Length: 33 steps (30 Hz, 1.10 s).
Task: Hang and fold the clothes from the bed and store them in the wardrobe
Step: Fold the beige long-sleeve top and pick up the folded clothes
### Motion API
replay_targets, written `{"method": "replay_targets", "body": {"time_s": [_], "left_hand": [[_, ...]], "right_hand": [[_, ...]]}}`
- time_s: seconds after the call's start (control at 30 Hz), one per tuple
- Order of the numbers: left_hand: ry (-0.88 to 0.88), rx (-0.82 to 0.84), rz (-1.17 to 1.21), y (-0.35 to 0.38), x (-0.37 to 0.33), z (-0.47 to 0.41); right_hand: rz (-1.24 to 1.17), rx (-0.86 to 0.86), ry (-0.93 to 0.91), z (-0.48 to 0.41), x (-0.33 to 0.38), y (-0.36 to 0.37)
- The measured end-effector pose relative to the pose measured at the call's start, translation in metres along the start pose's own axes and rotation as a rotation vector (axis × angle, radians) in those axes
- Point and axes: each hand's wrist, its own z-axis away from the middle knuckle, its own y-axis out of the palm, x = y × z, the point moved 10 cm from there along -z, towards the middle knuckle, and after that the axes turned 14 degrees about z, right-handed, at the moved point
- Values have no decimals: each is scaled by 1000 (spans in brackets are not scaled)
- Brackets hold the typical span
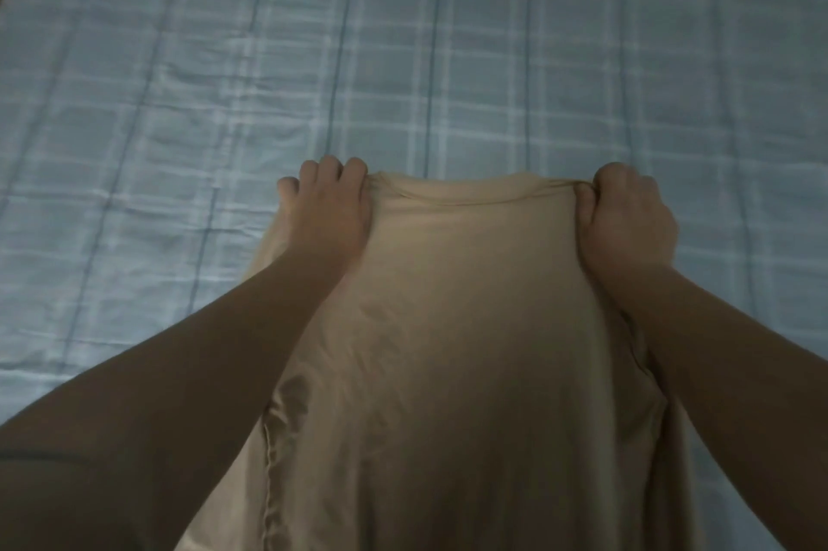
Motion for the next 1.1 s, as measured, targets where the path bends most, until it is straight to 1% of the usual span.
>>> {"method": "replay_targets", "body": {"time_s": [0.07, 0.17, 0.23, 0.3, 0.43, 0.5, 0.6, 0.73, 0.8, 0.87, 1.0, 1.1], "left_hand": [[-2, 0, 8, 10, 1, -3], [-24, -54, 77, 16, 8, -4], [-25, -67, 71, 17, 10, -5], [-13, -55, 42, 18, 8, -6], [-25, -12, 64, 12, 3, -6], [-5, 9, 77, 8, -2, 0], [39, 61, 86, 3, -14, 20], [155, 122, 46, -10, -31, 64], [184, 139, 78, -20, -35, 93], [195, 159, 116, -29, -38, 129], [230, 221, 156, -38, -46, 224], [213, 327, 207, -28, -47, 300]], "right_hand": [[18, -5, 7, -2, 1, 12], [67, -22, 32, -1, -3, 21], [51, 4, 58, -2, -5, 22], [29, 51, 75, -4, -5, 20], [89, 160, 74, -4, 0, 7], [77, 176, 64, 3, 5, -5], [15, 155, 18, 28, 17, -27], [-2, 199, -48, 85, 33, -53], [61, 176, -79, 119, 37, -69], [65, 164, -127, 156, 44, -87], [-90, 216, -120, 240, 51, -108], [-166, 272, -130, 310, 54, -110]]}}
